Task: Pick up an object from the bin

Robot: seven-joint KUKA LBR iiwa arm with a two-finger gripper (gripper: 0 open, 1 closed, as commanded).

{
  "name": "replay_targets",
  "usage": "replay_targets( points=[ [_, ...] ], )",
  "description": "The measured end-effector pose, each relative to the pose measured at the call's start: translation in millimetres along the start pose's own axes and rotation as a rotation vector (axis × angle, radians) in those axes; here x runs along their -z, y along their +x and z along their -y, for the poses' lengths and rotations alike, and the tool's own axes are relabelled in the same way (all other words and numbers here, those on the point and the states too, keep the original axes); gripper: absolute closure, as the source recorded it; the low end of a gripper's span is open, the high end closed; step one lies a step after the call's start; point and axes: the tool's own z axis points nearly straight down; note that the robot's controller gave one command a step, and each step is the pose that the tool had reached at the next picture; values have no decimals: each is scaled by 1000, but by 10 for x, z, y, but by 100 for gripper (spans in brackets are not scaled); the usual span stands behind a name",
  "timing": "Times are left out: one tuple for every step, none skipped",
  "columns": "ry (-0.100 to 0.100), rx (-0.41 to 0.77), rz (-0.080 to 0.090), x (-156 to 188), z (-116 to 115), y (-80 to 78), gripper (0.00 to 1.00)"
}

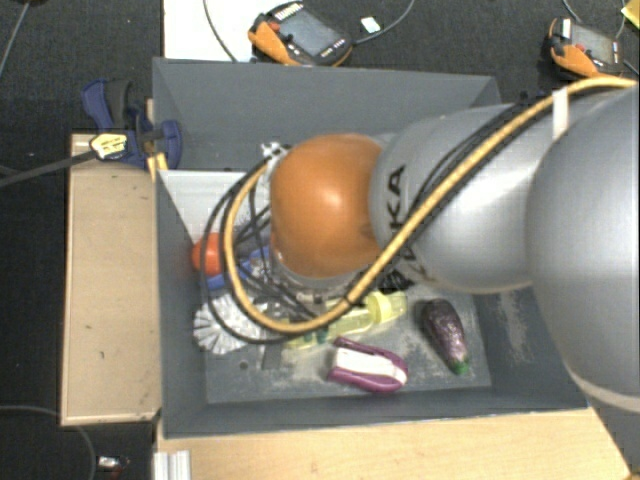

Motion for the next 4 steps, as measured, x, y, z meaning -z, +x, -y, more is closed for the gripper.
replay_targets(
  points=[
    [-2, -6, 7, 37, 10, -23, 0],
    [-1, 197, 2, -1040, -220, -542, 0],
    [-3, 356, 18, -997, -337, -578, 0],
    [-2, 201, 5, -1007, -215, -552, 0]
  ],
)
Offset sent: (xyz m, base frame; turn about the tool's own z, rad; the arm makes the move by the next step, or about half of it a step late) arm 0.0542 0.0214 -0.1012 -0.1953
